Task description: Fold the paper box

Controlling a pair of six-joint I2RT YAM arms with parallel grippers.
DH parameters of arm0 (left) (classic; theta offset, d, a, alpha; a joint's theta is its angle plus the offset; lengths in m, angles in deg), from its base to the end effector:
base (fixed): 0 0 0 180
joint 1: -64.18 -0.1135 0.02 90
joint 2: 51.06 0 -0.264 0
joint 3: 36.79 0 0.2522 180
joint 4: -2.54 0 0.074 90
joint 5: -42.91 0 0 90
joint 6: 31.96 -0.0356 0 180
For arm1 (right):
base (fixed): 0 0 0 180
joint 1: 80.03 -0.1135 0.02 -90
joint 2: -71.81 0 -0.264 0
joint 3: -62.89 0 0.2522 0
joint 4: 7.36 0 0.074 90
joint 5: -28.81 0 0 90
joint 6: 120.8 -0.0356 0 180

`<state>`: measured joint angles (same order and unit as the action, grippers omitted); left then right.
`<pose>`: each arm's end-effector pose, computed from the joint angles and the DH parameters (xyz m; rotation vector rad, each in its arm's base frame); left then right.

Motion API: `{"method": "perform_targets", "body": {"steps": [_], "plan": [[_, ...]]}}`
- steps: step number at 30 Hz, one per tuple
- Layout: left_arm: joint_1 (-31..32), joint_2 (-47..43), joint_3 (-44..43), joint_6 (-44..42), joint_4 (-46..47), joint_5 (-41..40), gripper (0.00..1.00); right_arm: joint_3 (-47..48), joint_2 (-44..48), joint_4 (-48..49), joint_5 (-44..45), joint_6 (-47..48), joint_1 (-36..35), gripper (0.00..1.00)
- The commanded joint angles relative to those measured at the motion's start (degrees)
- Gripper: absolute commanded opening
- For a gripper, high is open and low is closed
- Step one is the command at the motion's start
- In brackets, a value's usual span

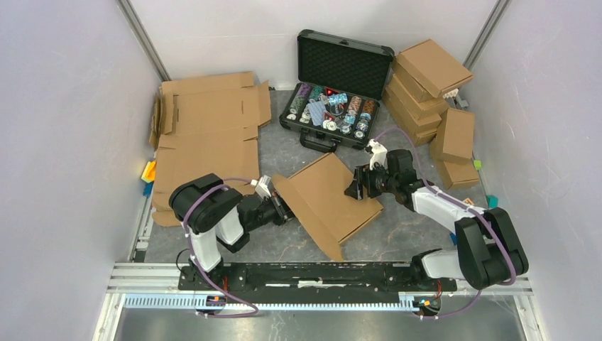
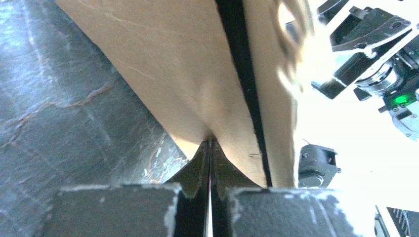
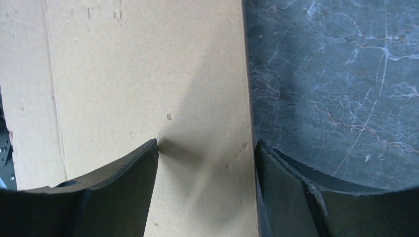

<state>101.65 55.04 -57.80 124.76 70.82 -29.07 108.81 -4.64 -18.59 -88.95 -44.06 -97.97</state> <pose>0.1664 -0.1414 0.0847 -0.2972 2.1394 -1.4658 0.2366 0.0940 0.1718 -0.3520 2.3127 0.8333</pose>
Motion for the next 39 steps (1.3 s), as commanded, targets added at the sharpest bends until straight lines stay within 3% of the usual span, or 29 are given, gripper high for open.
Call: {"method": "perform_targets", "body": {"steps": [1,11,17,24,34,39], "plan": [[0.23,-1.52,-2.11,2.04,6.57,1.99,0.02,-1.01,2.0,-1.29,-5.74,-1.23,-0.66,0.75],[0.58,-6.66,-6.07,1.96,0.91,5.1,0.02,-2.36,5.44,-2.97,-9.17,-2.2,-0.63,0.76],[0.72,-18.22,-9.58,-3.06,-17.19,4.38,0.02,-1.85,4.03,-2.96,-7.54,-4.97,-0.36,0.81],[0.85,-32.97,-14.03,-9.83,-41.82,1.23,0.02,-1.46,-0.24,3.44,-8.43,-8.56,3.04,0.81],[0.37,-41.89,-12.53,-15.13,-62.1,-3.06,0.03,-1.14,-0.12,1.8,-7.49,-3.95,4.48,0.79],[-1.12,-48.1,-7.89,-15.47,-65.66,-1.57,0.13,-2.49,0.99,0.99,-6.0,-2.37,3.73,0.81]]}}
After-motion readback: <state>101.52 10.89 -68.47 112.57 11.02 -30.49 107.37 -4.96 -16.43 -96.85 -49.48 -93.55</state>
